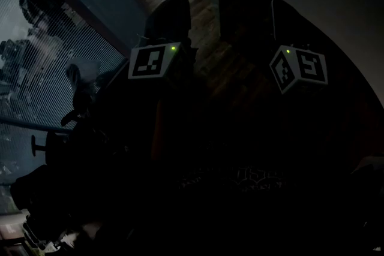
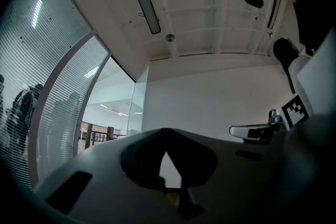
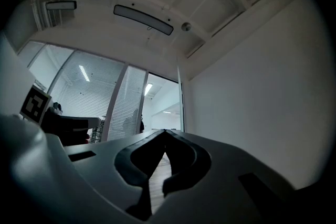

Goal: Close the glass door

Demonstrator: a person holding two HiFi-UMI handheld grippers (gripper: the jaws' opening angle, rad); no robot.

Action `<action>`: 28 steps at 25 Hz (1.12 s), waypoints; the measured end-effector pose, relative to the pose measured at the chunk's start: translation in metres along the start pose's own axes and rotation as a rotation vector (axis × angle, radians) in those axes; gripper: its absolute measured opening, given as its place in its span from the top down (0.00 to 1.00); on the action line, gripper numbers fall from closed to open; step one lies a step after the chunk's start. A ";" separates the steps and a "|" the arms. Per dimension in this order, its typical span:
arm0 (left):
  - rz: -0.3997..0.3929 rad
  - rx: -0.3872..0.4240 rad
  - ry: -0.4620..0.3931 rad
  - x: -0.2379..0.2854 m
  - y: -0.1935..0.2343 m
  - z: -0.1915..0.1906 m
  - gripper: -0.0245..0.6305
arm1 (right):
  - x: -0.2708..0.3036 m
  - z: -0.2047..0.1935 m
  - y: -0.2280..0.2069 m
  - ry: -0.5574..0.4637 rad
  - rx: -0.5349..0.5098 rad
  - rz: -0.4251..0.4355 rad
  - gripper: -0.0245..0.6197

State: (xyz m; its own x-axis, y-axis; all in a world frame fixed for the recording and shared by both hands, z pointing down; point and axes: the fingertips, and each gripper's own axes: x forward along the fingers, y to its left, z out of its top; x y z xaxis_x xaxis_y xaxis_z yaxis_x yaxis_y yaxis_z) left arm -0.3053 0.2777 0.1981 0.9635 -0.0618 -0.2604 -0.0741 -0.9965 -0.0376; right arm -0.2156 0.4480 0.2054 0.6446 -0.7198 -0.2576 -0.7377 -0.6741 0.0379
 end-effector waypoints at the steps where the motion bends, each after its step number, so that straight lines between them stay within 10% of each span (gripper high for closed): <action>1: 0.000 0.000 0.001 -0.001 0.000 0.000 0.97 | 0.001 -0.001 0.002 0.005 0.005 0.008 0.96; 28: -0.044 -0.032 0.034 0.006 0.031 -0.018 0.97 | 0.038 -0.026 0.034 0.078 -0.016 0.034 0.96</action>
State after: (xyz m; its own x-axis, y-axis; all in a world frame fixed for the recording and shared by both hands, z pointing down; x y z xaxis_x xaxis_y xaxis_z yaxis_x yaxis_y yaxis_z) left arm -0.2975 0.2451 0.2129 0.9738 -0.0191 -0.2264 -0.0238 -0.9996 -0.0177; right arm -0.2115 0.3934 0.2218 0.6337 -0.7523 -0.1801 -0.7561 -0.6516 0.0610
